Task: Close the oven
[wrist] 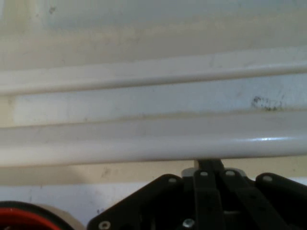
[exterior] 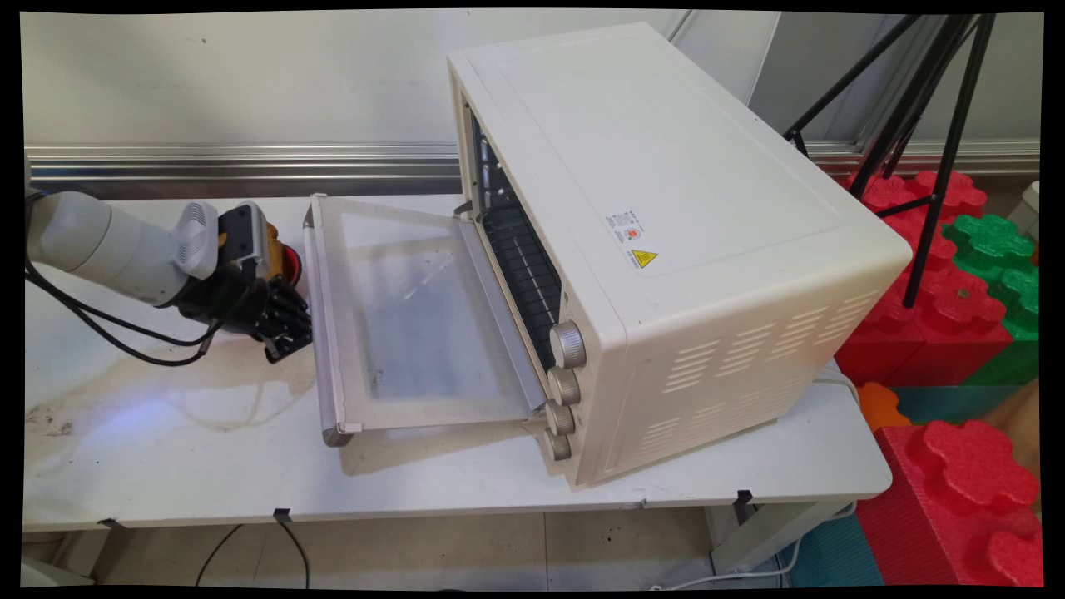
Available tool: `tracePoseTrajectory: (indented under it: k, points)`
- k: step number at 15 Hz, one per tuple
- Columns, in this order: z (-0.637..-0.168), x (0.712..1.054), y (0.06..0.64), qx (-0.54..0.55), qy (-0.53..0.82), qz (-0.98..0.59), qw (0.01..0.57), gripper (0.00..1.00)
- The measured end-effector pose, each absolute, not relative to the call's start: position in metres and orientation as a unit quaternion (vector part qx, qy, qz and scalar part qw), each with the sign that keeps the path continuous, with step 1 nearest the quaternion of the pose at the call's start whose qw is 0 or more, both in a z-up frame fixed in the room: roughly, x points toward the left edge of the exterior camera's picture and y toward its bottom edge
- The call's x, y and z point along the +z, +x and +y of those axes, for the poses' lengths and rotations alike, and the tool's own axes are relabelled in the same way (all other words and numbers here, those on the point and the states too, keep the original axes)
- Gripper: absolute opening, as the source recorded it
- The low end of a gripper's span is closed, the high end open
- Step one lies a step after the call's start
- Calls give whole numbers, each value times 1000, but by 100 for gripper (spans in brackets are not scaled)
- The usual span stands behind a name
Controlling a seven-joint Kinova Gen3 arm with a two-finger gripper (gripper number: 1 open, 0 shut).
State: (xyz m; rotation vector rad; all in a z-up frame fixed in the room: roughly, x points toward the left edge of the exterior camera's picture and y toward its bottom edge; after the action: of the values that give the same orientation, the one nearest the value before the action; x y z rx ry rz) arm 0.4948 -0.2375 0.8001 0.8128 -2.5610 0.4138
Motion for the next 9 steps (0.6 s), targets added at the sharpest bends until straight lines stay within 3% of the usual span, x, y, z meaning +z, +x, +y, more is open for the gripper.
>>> tracePoseTrajectory:
  k: [9]
  points:
    - [-240,815,495,175,295,-906,250,0]
